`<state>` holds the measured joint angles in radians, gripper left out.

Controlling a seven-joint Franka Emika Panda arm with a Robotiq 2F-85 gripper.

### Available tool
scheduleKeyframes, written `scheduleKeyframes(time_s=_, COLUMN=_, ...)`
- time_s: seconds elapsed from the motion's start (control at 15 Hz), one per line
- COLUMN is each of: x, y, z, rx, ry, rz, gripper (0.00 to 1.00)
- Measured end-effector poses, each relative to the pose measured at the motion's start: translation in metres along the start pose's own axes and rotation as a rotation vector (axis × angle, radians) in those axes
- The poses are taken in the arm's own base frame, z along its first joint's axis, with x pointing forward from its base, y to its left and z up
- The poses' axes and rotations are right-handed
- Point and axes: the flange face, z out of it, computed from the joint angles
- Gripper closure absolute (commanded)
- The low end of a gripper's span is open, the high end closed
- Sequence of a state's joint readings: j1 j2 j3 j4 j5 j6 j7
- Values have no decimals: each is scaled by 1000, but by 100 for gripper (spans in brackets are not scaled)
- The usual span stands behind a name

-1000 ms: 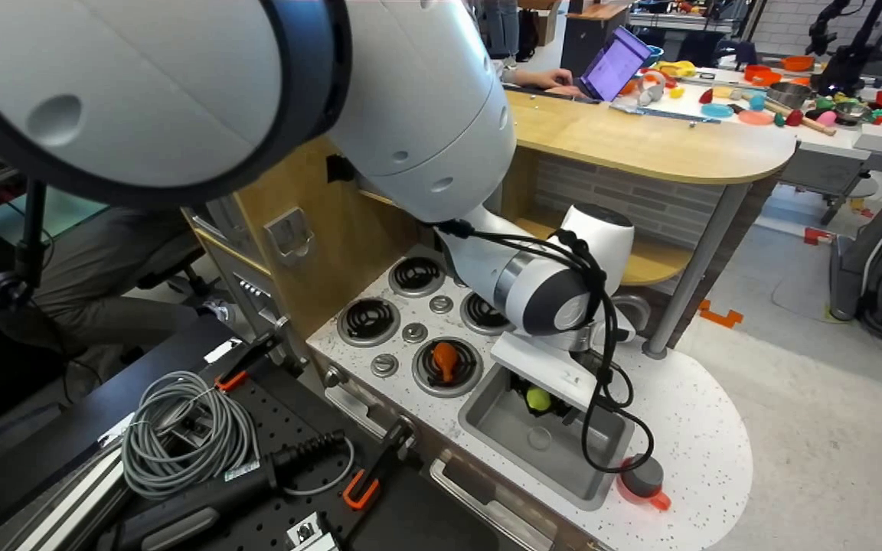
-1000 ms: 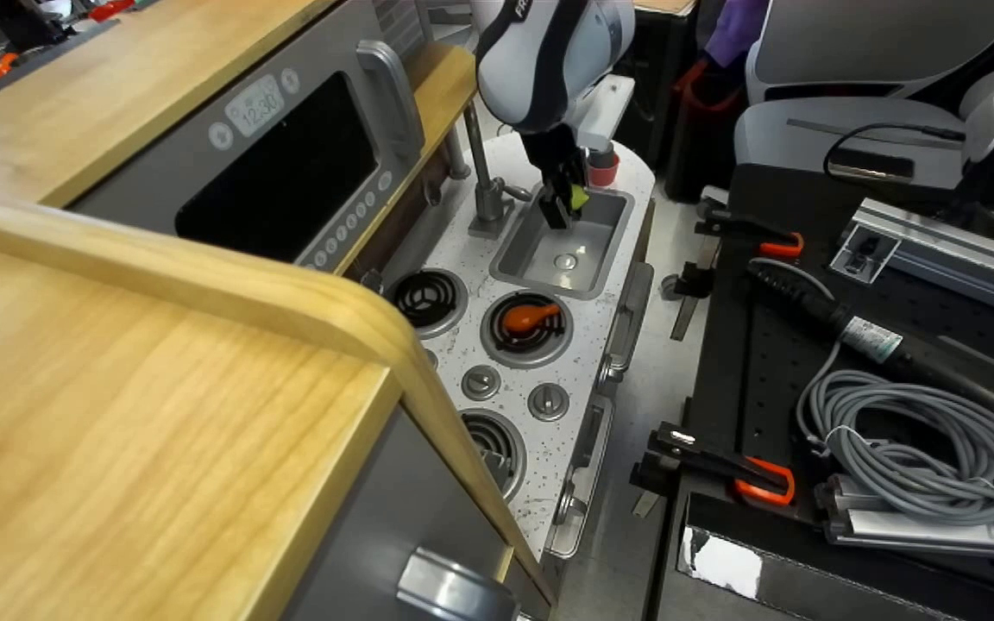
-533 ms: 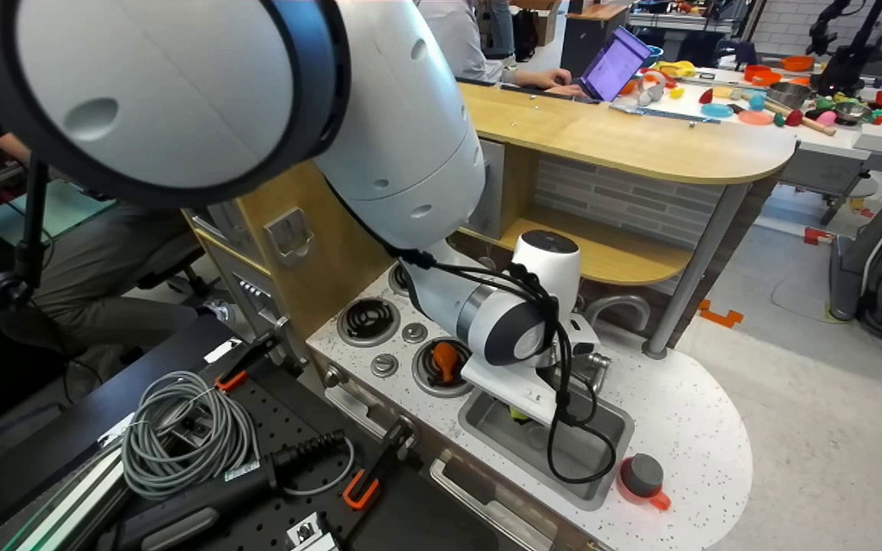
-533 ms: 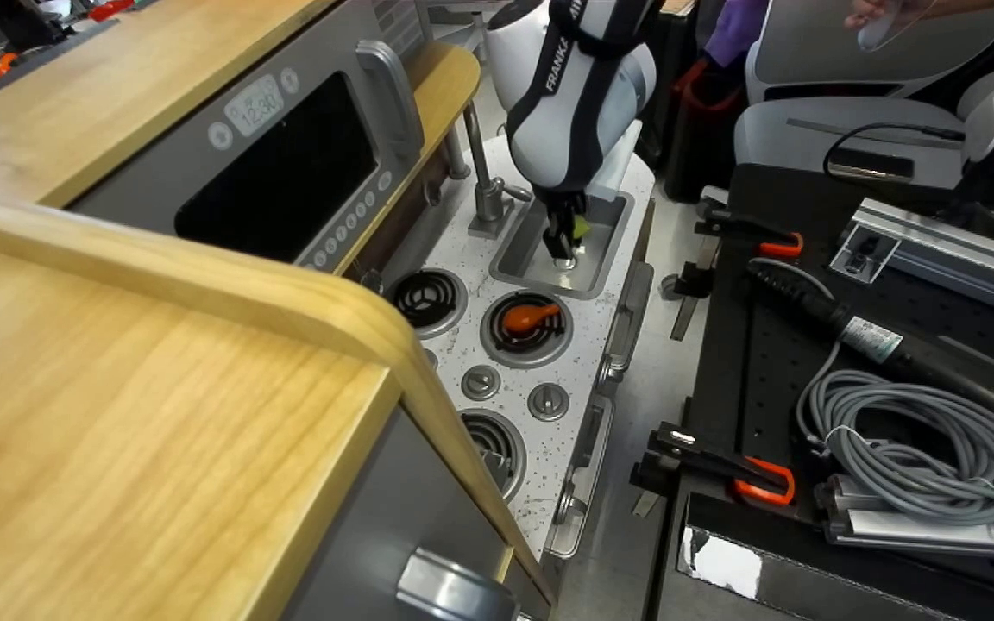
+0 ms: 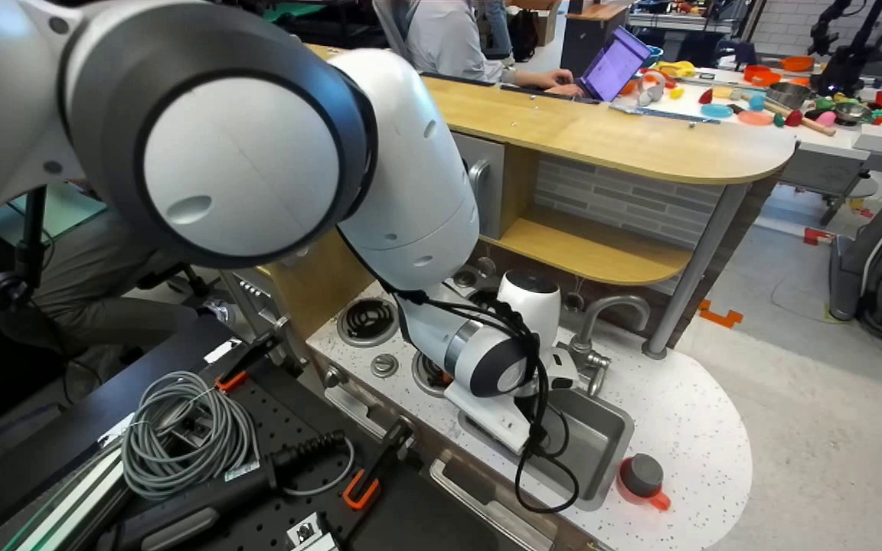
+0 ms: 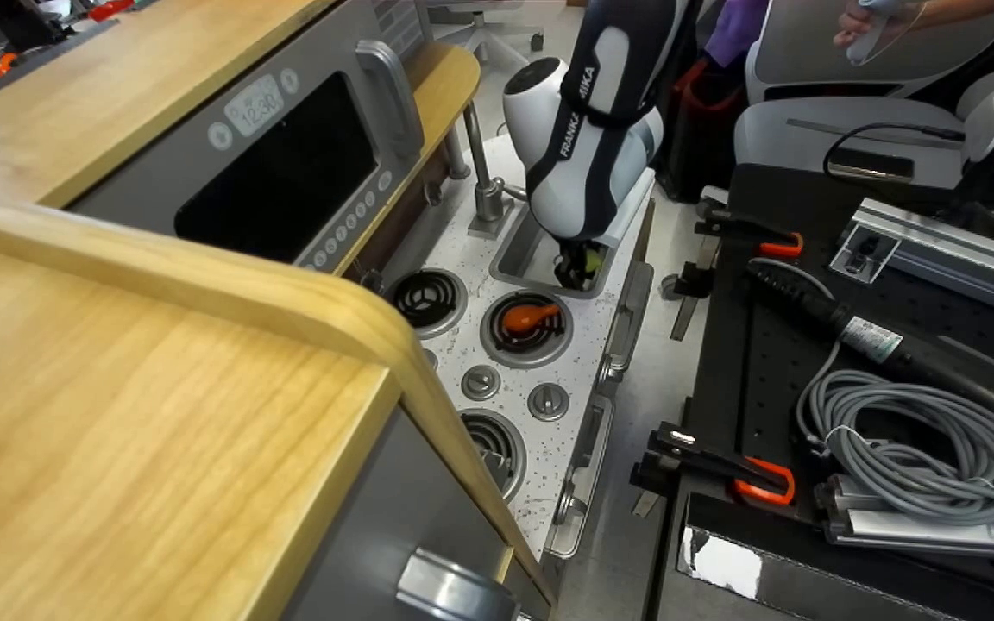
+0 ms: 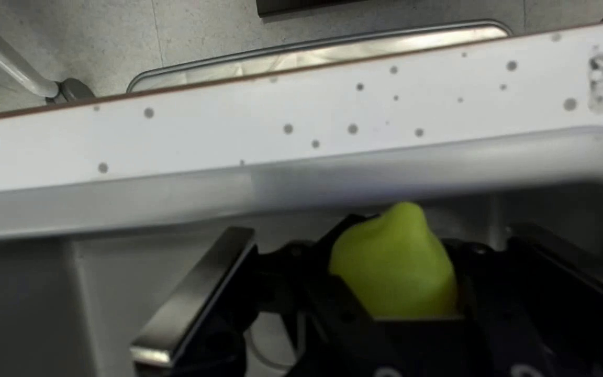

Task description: Put the lemon in the sink

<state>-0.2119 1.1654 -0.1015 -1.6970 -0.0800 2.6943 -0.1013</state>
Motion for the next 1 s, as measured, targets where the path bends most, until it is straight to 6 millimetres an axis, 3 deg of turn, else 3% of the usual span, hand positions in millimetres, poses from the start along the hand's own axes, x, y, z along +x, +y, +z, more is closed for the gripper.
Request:
scheduleKeyframes(time_s=0.07, x=0, y=-1, z=4, rx=0, ry=-3, rz=0, gripper=65)
scheduleKeyframes(time_s=0.33, x=7, y=-4, z=-2, rx=1, ry=14, rz=-5, gripper=37)
scheduleKeyframes(time_s=0.67, x=17, y=-7, z=-42, rx=11, ry=61, rz=-36, gripper=1)
scheduleKeyframes(time_s=1.0, x=2, y=5, z=-88, rx=16, ry=76, rz=-49, gripper=0)
